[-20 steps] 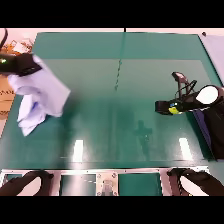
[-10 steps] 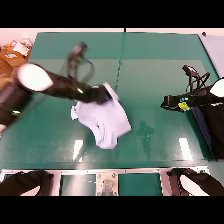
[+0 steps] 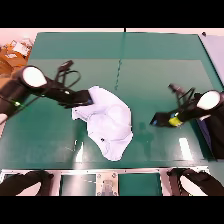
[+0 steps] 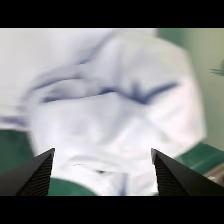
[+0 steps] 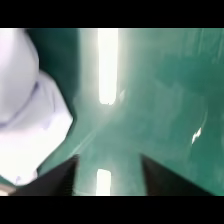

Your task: Fold the shirts.

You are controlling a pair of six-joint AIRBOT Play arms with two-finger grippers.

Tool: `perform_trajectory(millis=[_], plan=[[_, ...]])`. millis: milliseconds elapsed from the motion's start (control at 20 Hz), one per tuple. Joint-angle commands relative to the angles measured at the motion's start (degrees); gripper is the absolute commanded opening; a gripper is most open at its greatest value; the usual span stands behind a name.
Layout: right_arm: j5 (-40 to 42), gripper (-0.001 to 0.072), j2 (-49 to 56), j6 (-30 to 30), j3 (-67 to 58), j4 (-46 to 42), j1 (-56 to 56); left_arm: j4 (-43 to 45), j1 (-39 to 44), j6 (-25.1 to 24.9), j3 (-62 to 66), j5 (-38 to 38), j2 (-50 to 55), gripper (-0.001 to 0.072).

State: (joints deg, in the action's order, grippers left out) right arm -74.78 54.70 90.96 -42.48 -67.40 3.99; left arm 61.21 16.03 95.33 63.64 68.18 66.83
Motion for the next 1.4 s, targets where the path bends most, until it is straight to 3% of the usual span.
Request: perform_trajectory(millis=[0,150,300,350,450,500,550,600,750,900,1050,1200,1250,1300,1350], plan=[[4.6,0.0587,-1.0,-0.8,13.1,9.7,7.5,9.5,-10.0,-1.4,-0.1,6.3,-0.2,0.0700],[18.9,0.0587,-0.3,-0.9,20.7,21.9,15.9,10.6,-15.6,-1.6,-0.1,3.5,0.0,0.0700],[30.1,0.0585,4.8,-1.8,20.3,28.9,24.2,10.6,-18.7,-2.9,-0.2,1.7,0.8,0.0700],[32.5,0.0552,7.5,-2.3,19.1,30.1,26.2,10.5,-19.0,-2.9,-0.2,1.7,1.6,0.0700],[34.3,0.0327,13.8,-3.7,15.8,30.6,28.6,10.1,-19.0,-3.3,-0.3,1.0,4.0,0.0700],[34.1,0.0253,16.6,-4.9,14.3,30.5,28.7,9.3,-19.0,-3.9,-0.3,0.7,5.4,0.0700],[33.4,0.0079,18.2,-6.6,13.4,30.3,28.6,8.2,-19.0,-4.5,-0.3,0.0,7.0,0.0700],[32.4,0.0015,18.4,-7.7,13.0,29.2,27.9,6.8,-19.0,-5.3,-0.3,-1.3,8.4,0.0700],[27.1,0.0014,16.0,-6.8,12.6,20.9,22.0,0.3,-18.6,-8.7,-0.3,-6.5,12.2,0.0700],[21.9,0.0014,13.0,-4.7,11.6,10.4,8.9,-4.7,-15.7,-12.2,-0.3,-9.7,17.2,0.0700],[18.5,0.0014,12.9,-7.7,8.5,8.6,-2.3,-9.9,-10.2,-17.0,-0.3,-12.7,22.5,0.0699],[18.3,0.0014,12.9,-8.7,6.1,8.3,-5.3,-17.2,-5.9,-21.1,-0.2,-12.5,26.3,0.0697],[18.3,0.0014,13.0,-8.7,5.3,7.9,-5.3,-17.8,-5.3,-22.2,-0.2,-11.2,26.5,0.0564],[18.4,0.0015,13.0,-8.7,4.5,7.3,-5.3,-17.6,-5.2,-22.9,-0.2,-9.5,26.4,0.0195],[18.6,0.0014,13.0,-8.7,3.6,5.9,-5.4,-17.4,-5.6,-24.2,-0.1,-7.7,26.2,0.0023]])
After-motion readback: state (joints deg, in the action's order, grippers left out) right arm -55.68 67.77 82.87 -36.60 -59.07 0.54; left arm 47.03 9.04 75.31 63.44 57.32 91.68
